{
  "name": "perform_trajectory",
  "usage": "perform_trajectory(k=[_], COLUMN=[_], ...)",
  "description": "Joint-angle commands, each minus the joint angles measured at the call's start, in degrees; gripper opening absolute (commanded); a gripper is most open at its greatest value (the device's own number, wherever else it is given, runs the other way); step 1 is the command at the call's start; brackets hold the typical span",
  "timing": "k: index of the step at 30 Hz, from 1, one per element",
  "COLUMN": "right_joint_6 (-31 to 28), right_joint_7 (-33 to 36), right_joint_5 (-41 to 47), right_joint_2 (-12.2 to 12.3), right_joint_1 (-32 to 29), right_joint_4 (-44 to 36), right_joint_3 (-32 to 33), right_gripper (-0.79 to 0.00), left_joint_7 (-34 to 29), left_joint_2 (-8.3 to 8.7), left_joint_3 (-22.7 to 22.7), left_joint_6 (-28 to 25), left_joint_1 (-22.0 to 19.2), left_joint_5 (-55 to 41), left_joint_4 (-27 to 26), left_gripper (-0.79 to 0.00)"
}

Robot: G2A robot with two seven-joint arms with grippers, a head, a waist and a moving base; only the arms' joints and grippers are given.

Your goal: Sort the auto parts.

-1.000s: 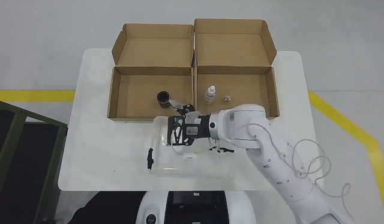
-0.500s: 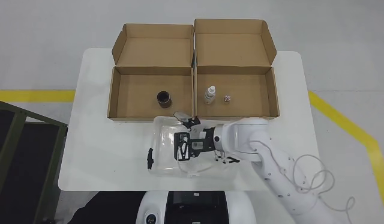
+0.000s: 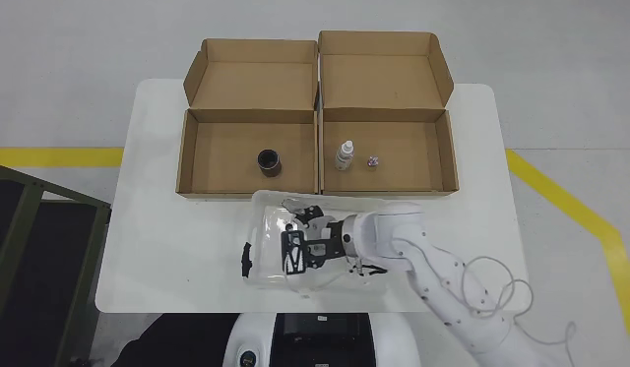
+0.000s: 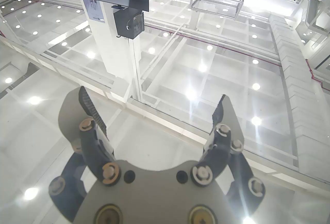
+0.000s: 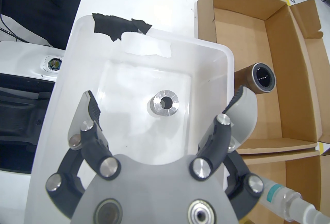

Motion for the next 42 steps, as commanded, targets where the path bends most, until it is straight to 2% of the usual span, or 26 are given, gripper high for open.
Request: perform_trajectory(k=[1, 14, 18, 20, 21, 25, 35, 40, 42], right_joint_6=[0.3, 2.1, 2.5, 2.7, 2.8, 3.2, 4.4, 4.5, 4.6], right_joint_7=[-0.2, -0.8, -1.1, -1.3, -1.4, -1.8, -2.8, -3.2, -3.3], right_joint_5=[-0.1, -0.1, 0.2, 0.3, 0.3, 0.5, 0.7, 0.9, 0.9], right_joint_2=[-0.1, -0.7, -0.9, -1.0, -1.0, -1.1, -1.5, -1.6, -1.7], right_joint_1=[0.5, 3.3, 3.9, 4.3, 4.4, 5.0, 6.5, 7.1, 7.2], right_joint_4=[1.1, 7.1, 8.6, 9.4, 9.6, 10.9, 13.8, 14.7, 14.9], right_joint_3=[-0.6, -3.3, -3.9, -4.3, -4.4, -4.9, -5.6, -6.1, -6.2], right_gripper=[0.000, 0.000, -0.043, -0.086, -0.132, -0.203, -0.280, -0.397, -0.419], left_joint_7=[0.0, 0.0, 0.0, 0.0, 0.0, 0.0, 0.0, 0.0, 0.0], left_joint_2=[0.00, 0.00, 0.00, 0.00, 0.00, 0.00, 0.00, 0.00, 0.00], left_joint_3=[0.0, 0.0, 0.0, 0.0, 0.0, 0.0, 0.0, 0.0, 0.0], left_joint_6=[0.0, 0.0, 0.0, 0.0, 0.0, 0.0, 0.0, 0.0, 0.0], left_joint_1=[0.0, 0.0, 0.0, 0.0, 0.0, 0.0, 0.0, 0.0, 0.0], left_joint_5=[0.0, 0.0, 0.0, 0.0, 0.0, 0.0, 0.0, 0.0, 0.0], left_joint_4=[0.0, 0.0, 0.0, 0.0, 0.0, 0.0, 0.0, 0.0, 0.0], left_gripper=[0.000, 0.000, 0.000, 0.000, 0.000, 0.000, 0.000, 0.000, 0.000])
